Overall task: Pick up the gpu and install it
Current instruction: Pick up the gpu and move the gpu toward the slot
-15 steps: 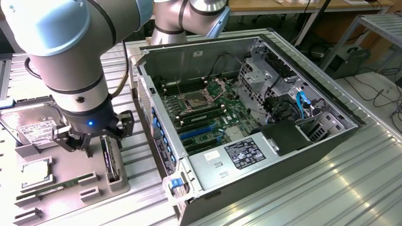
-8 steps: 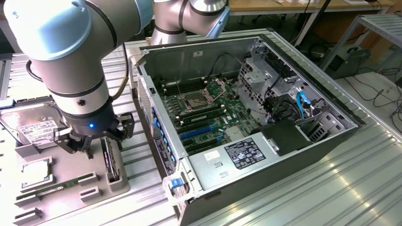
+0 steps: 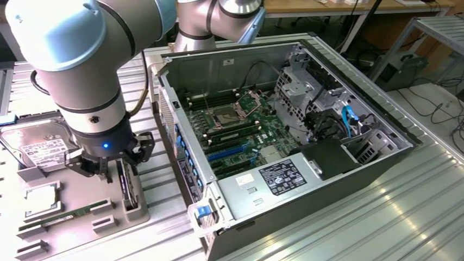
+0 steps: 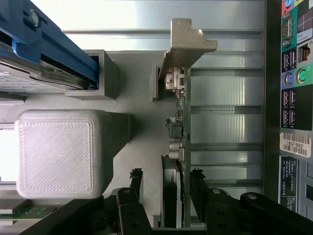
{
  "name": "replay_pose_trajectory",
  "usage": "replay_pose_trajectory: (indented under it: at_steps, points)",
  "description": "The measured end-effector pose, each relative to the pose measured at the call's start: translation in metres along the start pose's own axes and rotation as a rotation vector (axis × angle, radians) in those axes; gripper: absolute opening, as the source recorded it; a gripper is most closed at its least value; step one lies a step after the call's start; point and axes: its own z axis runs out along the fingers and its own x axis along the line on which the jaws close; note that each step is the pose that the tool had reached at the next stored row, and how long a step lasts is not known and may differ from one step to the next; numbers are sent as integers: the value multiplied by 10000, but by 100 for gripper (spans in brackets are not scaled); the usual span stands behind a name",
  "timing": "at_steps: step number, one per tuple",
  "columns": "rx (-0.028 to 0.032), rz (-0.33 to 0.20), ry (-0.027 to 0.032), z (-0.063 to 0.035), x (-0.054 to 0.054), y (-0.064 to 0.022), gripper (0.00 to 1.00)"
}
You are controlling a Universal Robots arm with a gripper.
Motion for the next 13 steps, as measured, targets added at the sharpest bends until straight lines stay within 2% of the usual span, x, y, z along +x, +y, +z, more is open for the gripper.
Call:
replay_pose_trajectory:
  at_steps: [10, 11, 12, 13]
  points:
    - [4, 0, 1, 8, -3, -8, 51]
    - [3, 0, 1, 9, -4, -8, 50]
    - [3, 0, 0, 10, -4, -8, 43]
    - [3, 0, 0, 11, -6, -8, 43]
